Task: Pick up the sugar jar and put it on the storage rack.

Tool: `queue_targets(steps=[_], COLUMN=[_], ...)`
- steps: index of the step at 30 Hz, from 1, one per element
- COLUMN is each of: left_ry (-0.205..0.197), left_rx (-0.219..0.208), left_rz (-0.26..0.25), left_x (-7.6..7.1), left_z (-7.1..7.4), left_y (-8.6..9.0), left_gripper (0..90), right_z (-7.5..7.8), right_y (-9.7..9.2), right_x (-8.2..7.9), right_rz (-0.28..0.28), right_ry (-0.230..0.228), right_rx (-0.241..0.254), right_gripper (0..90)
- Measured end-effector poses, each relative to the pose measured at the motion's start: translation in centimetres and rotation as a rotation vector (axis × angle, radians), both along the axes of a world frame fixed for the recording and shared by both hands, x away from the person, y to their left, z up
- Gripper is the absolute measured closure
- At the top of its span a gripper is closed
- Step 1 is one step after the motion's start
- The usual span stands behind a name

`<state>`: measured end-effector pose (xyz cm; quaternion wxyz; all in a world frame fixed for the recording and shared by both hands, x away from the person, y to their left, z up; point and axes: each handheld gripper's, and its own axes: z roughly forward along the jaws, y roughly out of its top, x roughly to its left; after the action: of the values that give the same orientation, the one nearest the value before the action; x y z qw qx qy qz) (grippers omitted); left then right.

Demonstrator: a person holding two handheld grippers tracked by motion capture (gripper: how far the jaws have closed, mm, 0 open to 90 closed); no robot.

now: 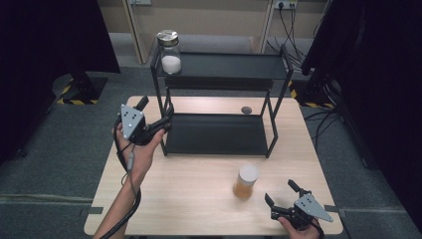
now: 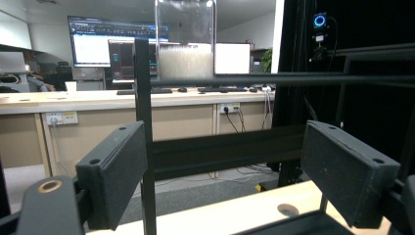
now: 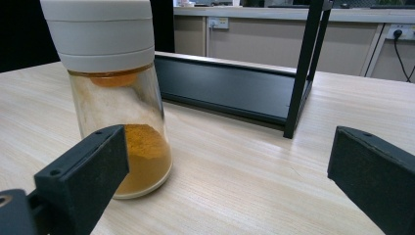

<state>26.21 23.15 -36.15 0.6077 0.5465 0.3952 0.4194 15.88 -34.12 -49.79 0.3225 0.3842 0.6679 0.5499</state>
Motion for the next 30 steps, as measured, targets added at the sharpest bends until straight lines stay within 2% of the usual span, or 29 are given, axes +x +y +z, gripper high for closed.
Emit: queue_targets(steps=[5,12,13,14,20,30], left_ry=[0.024,0.034,0.037,0.041,0.051,0.079], left_rx=[-0.004,-0.006,-0.010,-0.032,-0.051,-0.045], left_rz=[-0.010,-0.020,-0.030,-0.041,-0.033,-0.010], left_x=[-0.5,-1.2,-1.3,-1.4,-2.0,-2.8], left_z=[-1.4,-3.0,-3.2,-3.7,-5.1,-7.1], left_y=[0.2,0.6,0.7,1.0,1.2,1.4], left_gripper=[16.8,16.8,16.8,16.8,16.6,16.4], right_z=[0.0,0.0,0.0,0.0,0.0,0.0], right_y=[0.0,0.0,0.0,0.0,0.0,0.1], right_x=[0.0,0.0,0.0,0.0,0.0,0.0], right_rz=[-0.001,-0.001,-0.002,-0.001,-0.002,-0.002], right_ry=[0.001,0.000,0.001,0.001,0.000,0.001], right_rx=[0.001,0.000,0.001,0.002,0.001,-0.001], right_gripper=[2.1,2.1,2.1,2.1,2.1,2.1])
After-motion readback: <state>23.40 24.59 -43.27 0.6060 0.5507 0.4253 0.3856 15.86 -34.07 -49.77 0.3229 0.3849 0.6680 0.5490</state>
